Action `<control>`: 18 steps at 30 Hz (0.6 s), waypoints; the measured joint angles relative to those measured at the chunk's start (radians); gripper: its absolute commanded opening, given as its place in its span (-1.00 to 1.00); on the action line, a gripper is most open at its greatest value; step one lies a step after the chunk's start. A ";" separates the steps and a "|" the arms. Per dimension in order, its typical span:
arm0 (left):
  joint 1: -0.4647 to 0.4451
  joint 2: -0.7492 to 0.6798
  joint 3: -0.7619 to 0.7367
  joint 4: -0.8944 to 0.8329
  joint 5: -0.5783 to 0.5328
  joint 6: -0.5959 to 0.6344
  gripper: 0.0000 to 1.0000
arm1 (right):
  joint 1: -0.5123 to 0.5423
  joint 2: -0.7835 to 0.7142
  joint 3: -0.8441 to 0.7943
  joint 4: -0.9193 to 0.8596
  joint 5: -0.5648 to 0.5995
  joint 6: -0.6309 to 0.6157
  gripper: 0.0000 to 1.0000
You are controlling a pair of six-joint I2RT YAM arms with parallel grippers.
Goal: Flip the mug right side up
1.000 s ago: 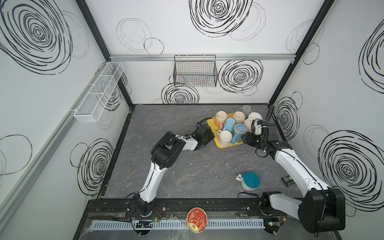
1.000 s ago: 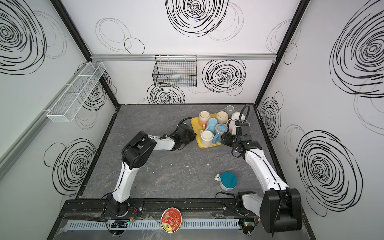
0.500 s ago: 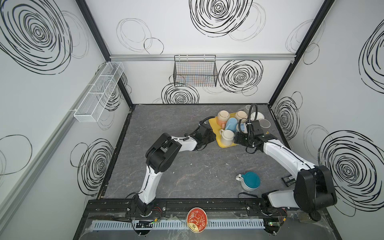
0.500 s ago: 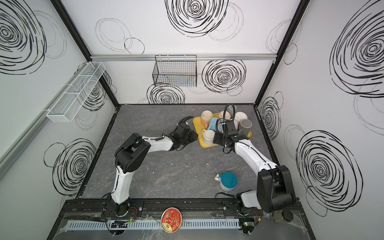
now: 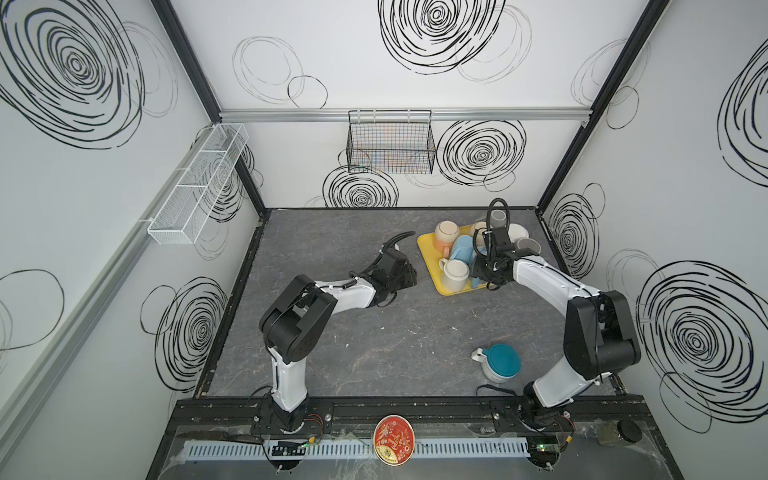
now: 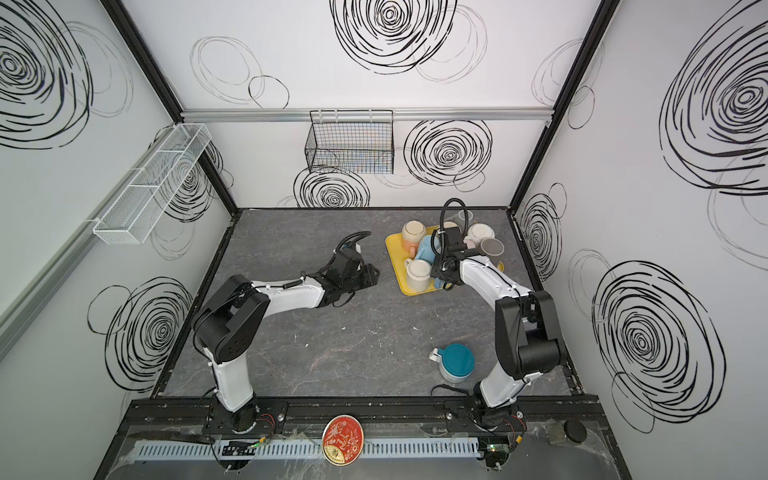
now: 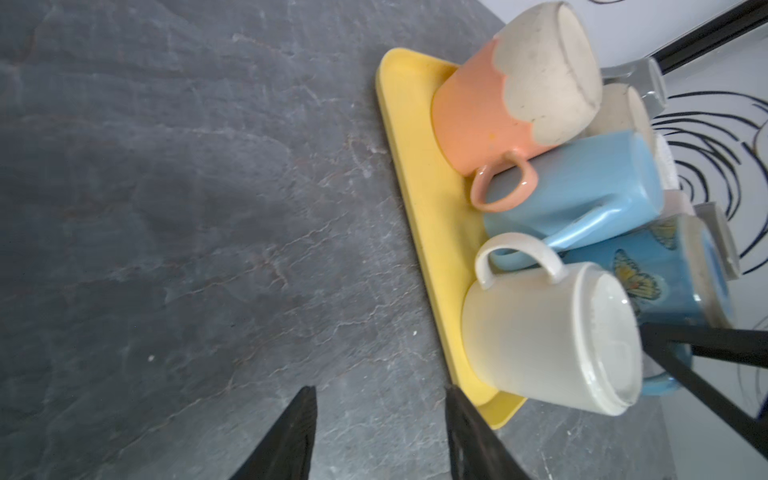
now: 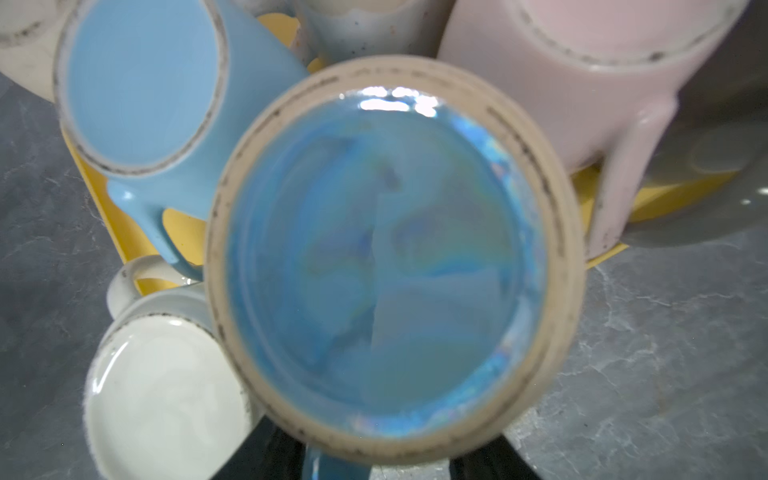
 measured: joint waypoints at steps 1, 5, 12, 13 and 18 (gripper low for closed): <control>0.000 0.000 -0.005 -0.003 0.002 0.002 0.07 | -0.002 0.000 0.000 -0.005 0.003 -0.003 -0.18; 0.001 -0.002 -0.008 -0.001 0.009 0.008 0.07 | -0.013 -0.015 -0.011 -0.010 0.002 -0.024 -0.29; 0.001 -0.005 -0.008 0.000 0.013 0.018 0.09 | -0.034 -0.031 -0.024 -0.013 -0.021 -0.057 -0.22; 0.001 -0.006 -0.008 0.000 0.013 0.018 0.10 | -0.035 -0.031 -0.024 -0.014 -0.024 -0.061 -0.26; 0.001 -0.019 -0.008 -0.003 0.012 0.022 0.11 | -0.035 -0.024 -0.023 -0.014 -0.028 -0.079 -0.37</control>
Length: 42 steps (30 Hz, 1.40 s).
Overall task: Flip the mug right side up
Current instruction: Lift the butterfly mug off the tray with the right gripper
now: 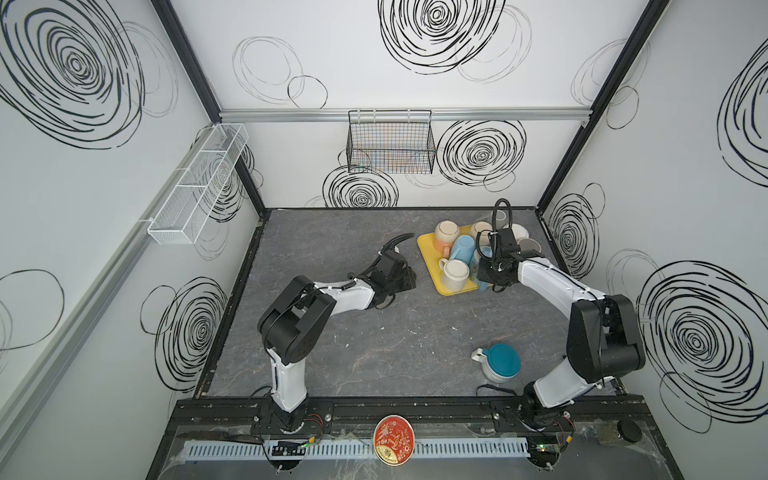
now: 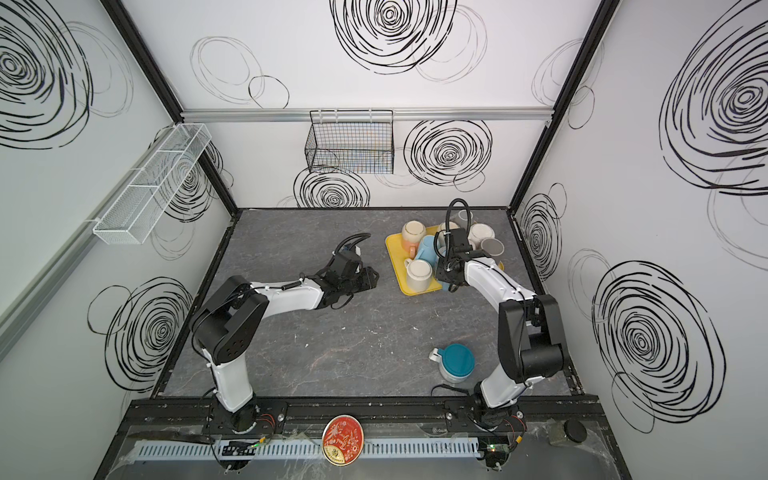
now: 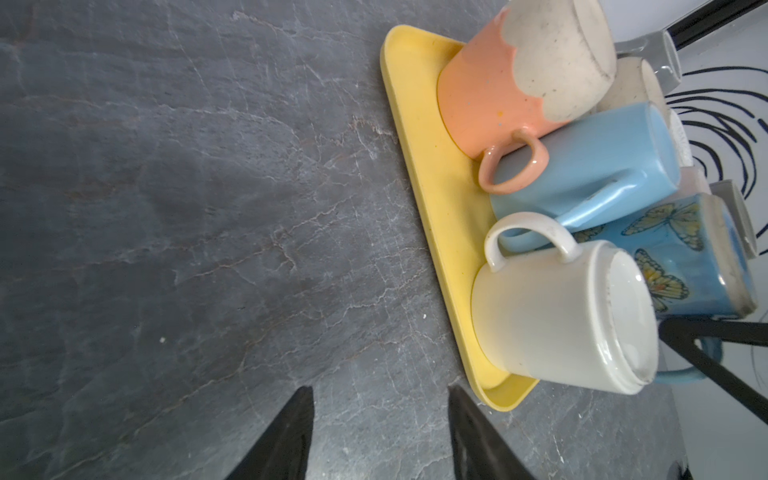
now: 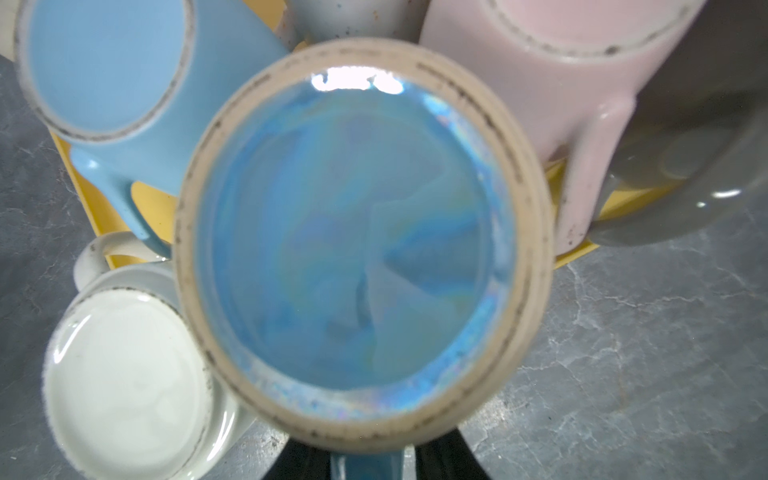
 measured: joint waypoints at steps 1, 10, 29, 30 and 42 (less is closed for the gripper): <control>0.000 -0.006 0.000 0.000 0.000 0.000 0.11 | 0.000 0.003 0.000 0.000 0.000 -0.003 -0.37; -0.001 -0.031 0.000 -0.002 -0.002 0.005 0.12 | 0.002 0.053 0.015 -0.020 0.011 -0.045 -0.59; -0.008 -0.096 -0.004 -0.014 -0.011 0.006 0.14 | 0.049 -0.013 0.018 -0.050 0.052 -0.129 -1.00; -0.008 -0.103 -0.009 -0.011 -0.011 0.006 0.14 | 0.051 -0.035 0.012 -0.047 0.051 -0.131 -1.00; 0.007 -0.222 -0.116 0.109 0.017 -0.012 0.15 | 0.059 -0.274 -0.087 0.054 0.031 -0.143 -1.00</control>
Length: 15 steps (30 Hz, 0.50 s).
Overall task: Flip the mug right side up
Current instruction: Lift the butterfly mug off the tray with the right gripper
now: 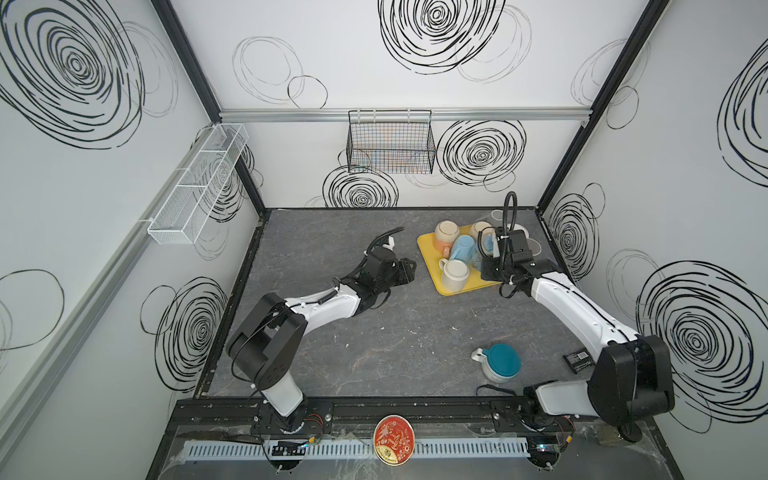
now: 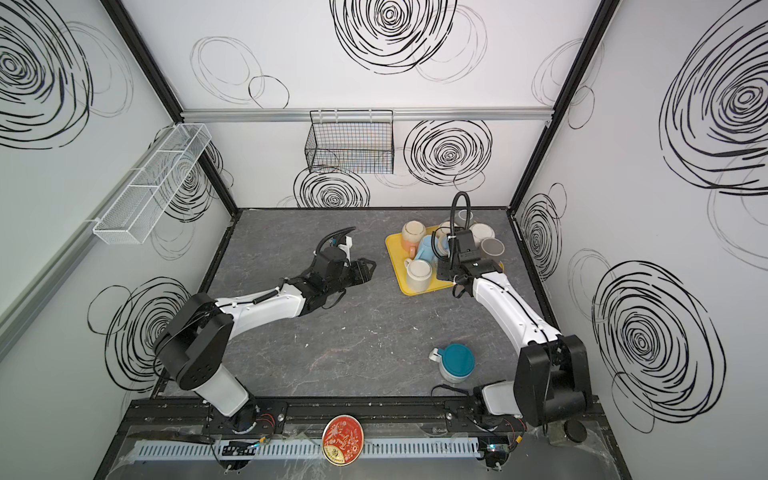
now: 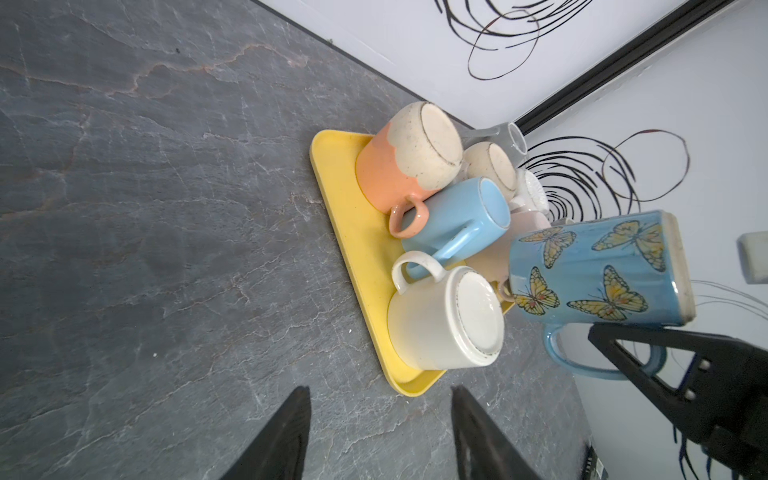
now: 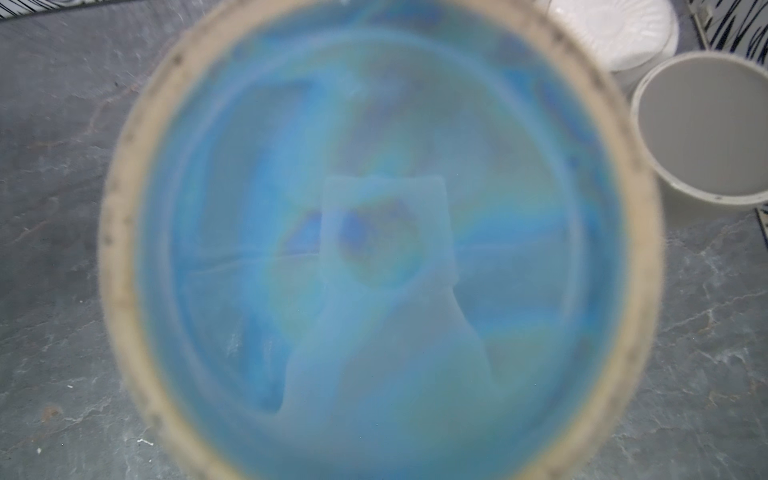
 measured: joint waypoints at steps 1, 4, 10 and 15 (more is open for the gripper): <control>0.003 -0.008 -0.011 0.014 0.006 -0.002 0.16 | 0.001 -0.021 -0.013 0.013 -0.005 0.000 -1.00; 0.009 -0.029 -0.046 0.064 0.032 -0.013 0.19 | 0.003 -0.071 -0.034 0.035 -0.030 0.001 -1.00; 0.032 -0.058 -0.132 0.245 0.132 -0.079 0.31 | 0.011 -0.105 -0.032 0.127 -0.174 0.026 -1.00; 0.046 -0.059 -0.174 0.395 0.219 -0.137 0.38 | 0.040 -0.081 -0.026 0.256 -0.380 0.097 -1.00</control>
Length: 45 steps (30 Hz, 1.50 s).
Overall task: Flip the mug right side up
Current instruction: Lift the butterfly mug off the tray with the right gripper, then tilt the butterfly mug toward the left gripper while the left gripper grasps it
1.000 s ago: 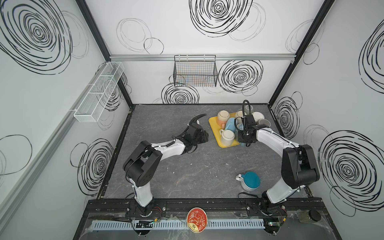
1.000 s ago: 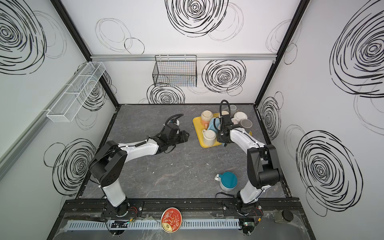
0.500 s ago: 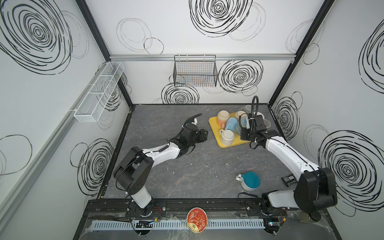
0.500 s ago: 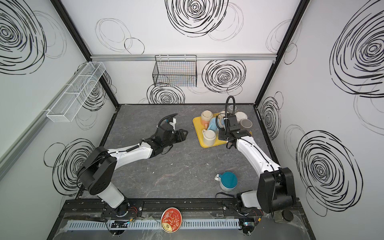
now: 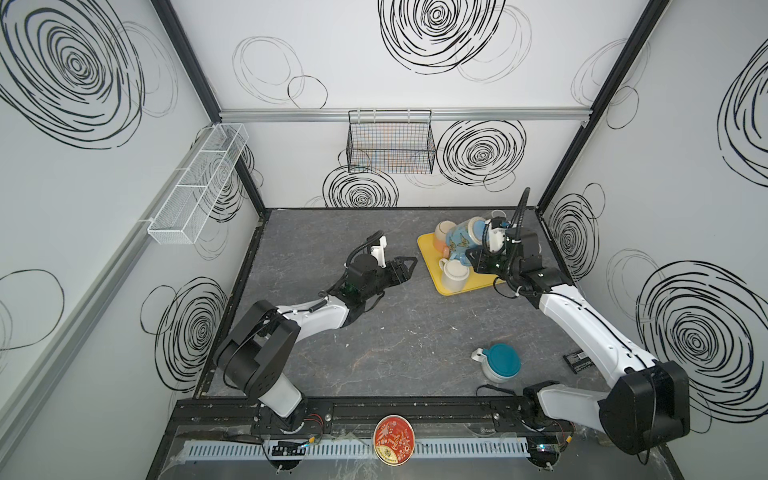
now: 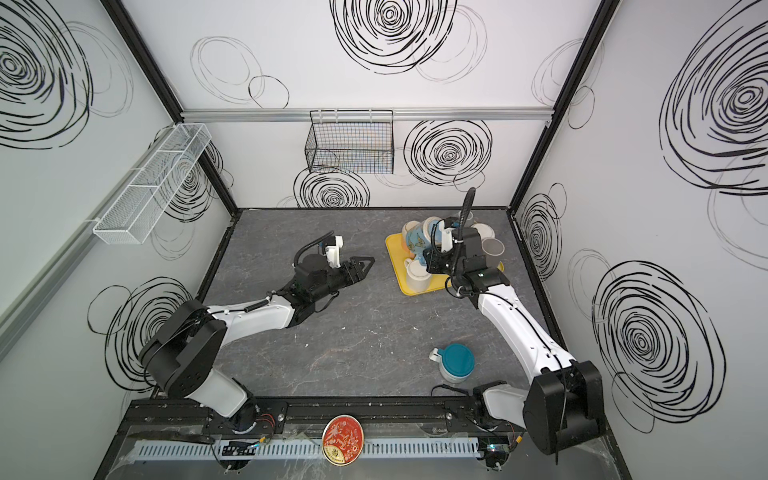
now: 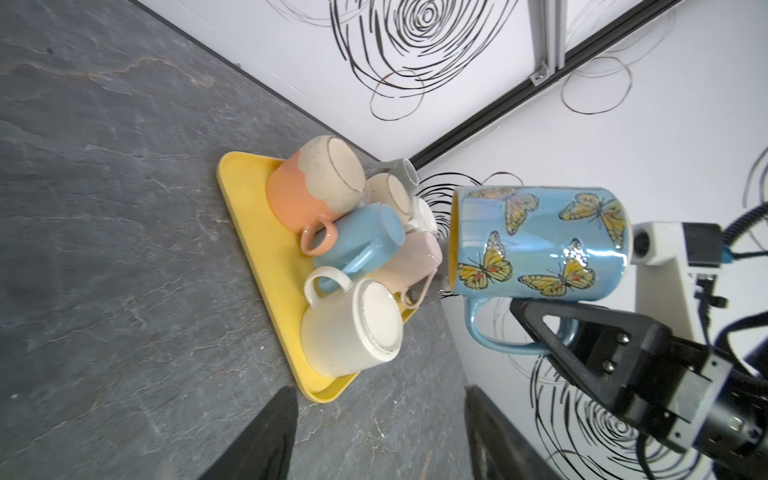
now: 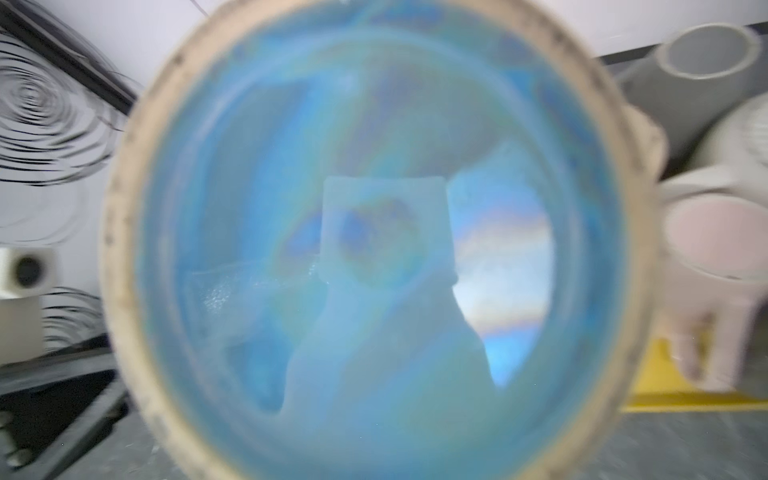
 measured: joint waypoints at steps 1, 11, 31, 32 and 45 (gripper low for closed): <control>0.000 0.000 0.000 0.014 0.013 -0.007 0.38 | 0.008 0.012 0.007 0.025 -0.030 0.012 -1.00; 0.002 0.002 0.003 0.128 0.124 -0.067 0.05 | 0.108 0.125 0.042 0.282 -0.272 0.087 -1.00; 0.035 0.160 0.042 0.518 0.177 -0.295 -0.28 | 0.115 0.222 0.034 0.561 -0.476 0.390 -1.00; 0.037 0.166 0.045 0.539 0.183 -0.307 -0.34 | 0.115 0.227 0.034 0.576 -0.484 0.408 -1.00; 0.066 0.170 0.045 0.691 0.249 -0.433 -1.00 | 0.101 0.250 0.060 0.660 -0.554 0.492 -0.77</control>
